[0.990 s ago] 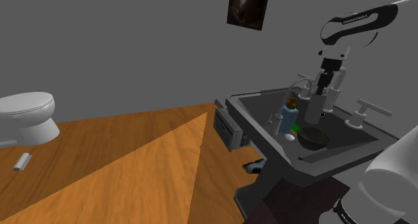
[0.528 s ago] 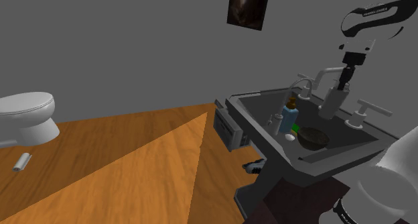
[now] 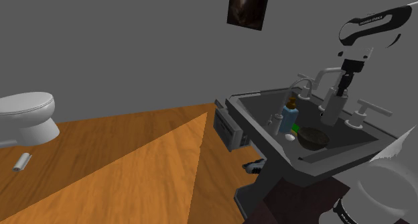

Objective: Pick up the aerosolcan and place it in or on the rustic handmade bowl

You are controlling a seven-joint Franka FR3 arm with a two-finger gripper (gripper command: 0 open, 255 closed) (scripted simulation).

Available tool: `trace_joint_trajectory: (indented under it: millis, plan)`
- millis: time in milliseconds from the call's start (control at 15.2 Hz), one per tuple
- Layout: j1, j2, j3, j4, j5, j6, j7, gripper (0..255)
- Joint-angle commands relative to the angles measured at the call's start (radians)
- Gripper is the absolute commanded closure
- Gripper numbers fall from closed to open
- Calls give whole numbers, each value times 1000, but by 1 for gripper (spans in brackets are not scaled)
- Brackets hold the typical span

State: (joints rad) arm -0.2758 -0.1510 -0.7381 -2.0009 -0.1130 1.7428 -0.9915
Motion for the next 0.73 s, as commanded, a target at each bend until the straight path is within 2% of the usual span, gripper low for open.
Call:
trace_joint_trajectory:
  millis: [0, 660]
  plan:
    - [0, 0, -1, -27, 0, 28, 2, 255]
    - [-3, 44, -18, -127, 21, 163, -17, 255]
